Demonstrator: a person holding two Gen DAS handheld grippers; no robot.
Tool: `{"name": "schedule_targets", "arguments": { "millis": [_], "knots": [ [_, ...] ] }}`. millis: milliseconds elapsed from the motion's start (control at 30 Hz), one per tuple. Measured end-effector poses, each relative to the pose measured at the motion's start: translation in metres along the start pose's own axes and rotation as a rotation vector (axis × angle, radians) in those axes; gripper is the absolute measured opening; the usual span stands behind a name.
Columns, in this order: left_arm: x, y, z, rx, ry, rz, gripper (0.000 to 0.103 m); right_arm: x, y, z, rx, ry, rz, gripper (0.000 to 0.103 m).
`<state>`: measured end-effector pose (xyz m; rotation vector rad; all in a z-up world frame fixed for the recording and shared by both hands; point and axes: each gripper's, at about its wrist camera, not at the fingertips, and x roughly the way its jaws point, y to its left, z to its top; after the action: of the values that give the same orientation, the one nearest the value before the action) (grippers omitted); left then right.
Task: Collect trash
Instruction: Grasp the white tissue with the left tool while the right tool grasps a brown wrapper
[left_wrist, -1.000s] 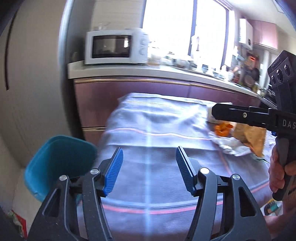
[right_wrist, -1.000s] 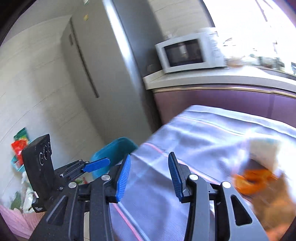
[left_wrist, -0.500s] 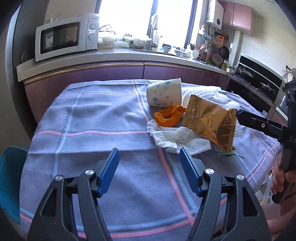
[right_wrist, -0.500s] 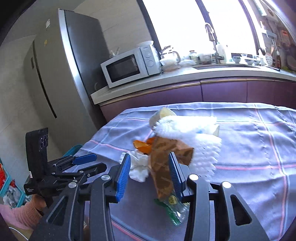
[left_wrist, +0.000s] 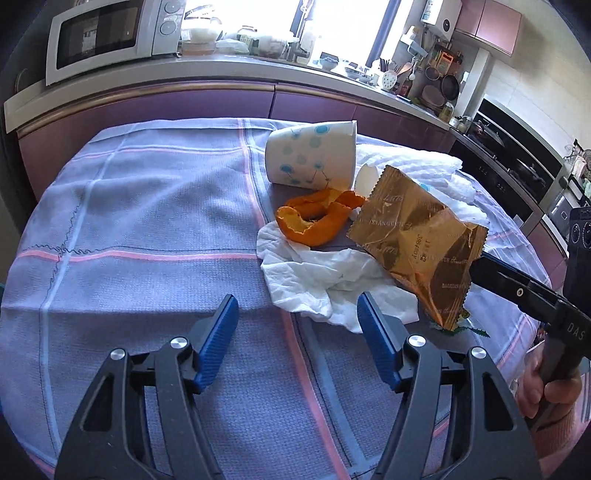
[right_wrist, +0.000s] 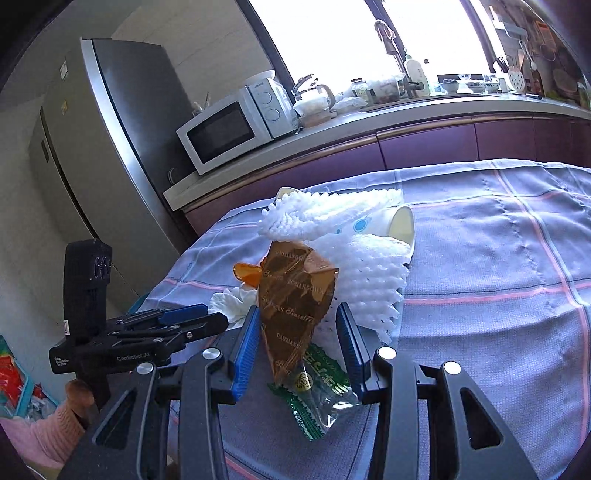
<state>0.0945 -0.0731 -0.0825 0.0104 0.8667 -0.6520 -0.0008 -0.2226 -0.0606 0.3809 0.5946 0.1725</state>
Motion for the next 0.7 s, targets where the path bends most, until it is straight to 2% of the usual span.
{"name": "schedule_targets", "arguments": {
  "millis": [133, 167, 200, 267, 367, 433, 700],
  "knots": [
    [0.007, -0.003, 0.005, -0.008, 0.014, -0.024, 0.055, 0.003, 0.000, 0.000, 0.019, -0.001, 0.021, 0.038],
    [0.009, -0.002, 0.005, -0.015, 0.019, -0.037, 0.050, 0.004, 0.001, 0.000, 0.020, 0.000, 0.026, 0.035],
    [0.009, -0.002, 0.005, -0.022, 0.022, -0.044, 0.046, 0.005, 0.001, 0.000, 0.020, 0.003, 0.029, 0.028],
    [0.013, 0.000, 0.007, -0.033, 0.034, -0.051, 0.026, 0.005, 0.003, 0.000, 0.016, 0.007, 0.034, 0.022],
    [0.016, 0.002, 0.007, -0.044, 0.041, -0.057, 0.013, 0.004, 0.006, -0.001, 0.005, 0.006, 0.040, 0.013],
    [0.015, 0.002, 0.006, -0.048, 0.038, -0.057, 0.009, 0.003, 0.008, -0.001, 0.001, 0.004, 0.049, 0.008],
    [-0.006, 0.008, 0.000, -0.047, -0.017, -0.055, 0.006, -0.005, 0.021, 0.003, -0.034, -0.011, 0.093, 0.005]
  ]
}}
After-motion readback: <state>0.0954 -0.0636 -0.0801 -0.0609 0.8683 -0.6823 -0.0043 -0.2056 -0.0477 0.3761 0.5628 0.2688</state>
